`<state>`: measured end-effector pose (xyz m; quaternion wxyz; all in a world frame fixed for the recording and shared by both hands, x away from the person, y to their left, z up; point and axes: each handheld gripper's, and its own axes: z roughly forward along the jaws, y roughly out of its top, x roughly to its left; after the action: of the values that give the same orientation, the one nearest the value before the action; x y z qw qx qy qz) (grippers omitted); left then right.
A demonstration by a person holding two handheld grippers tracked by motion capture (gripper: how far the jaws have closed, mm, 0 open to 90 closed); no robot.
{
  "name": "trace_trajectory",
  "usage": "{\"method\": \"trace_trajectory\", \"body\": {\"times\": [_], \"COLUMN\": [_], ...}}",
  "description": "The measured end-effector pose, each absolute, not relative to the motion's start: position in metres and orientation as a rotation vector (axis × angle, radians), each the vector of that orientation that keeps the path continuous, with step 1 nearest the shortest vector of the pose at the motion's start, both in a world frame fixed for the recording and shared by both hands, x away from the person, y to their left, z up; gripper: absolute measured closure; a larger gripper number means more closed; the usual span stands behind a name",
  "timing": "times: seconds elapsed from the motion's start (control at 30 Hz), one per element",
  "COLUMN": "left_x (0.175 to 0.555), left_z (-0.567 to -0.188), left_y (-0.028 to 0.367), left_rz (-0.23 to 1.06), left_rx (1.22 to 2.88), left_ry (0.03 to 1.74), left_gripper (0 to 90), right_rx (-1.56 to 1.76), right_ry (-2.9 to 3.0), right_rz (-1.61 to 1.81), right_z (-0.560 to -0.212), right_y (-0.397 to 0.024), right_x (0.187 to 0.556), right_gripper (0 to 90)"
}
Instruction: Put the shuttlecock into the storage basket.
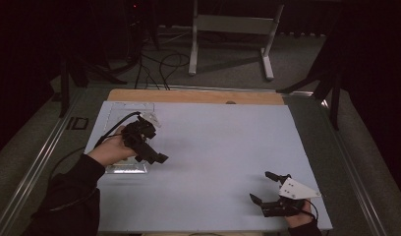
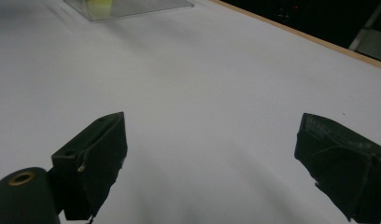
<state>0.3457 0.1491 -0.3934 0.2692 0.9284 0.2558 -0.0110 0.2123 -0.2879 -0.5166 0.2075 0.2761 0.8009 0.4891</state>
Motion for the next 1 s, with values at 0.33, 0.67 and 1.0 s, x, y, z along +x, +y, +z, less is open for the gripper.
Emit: {"method": "trace_trajectory", "body": {"times": [0.33, 0.67, 1.0], "left_x": [0.339, 0.329, 0.315], "left_z": [-0.403, -0.416, -0.439], "left_y": [0.119, 0.091, 0.08], "left_rz": [-0.084, -0.094, -0.081], "left_rx": [2.495, 2.472, 2.482], "left_ry": [0.607, 0.538, 0.496], "left_gripper": [0.1, 0.1, 0.1], "right_rx": [0.78, 0.78, 0.778], "right_ry": [2.243, 2.246, 2.247], "right_rz": [1.34, 1.348, 1.343], "right_z": [-0.517, -0.517, -0.517], "right_y": [-0.288, -0.288, -0.288], "right_x": [0.213, 0.213, 0.213], "right_gripper": [9.4, 9.4, 9.3]}}
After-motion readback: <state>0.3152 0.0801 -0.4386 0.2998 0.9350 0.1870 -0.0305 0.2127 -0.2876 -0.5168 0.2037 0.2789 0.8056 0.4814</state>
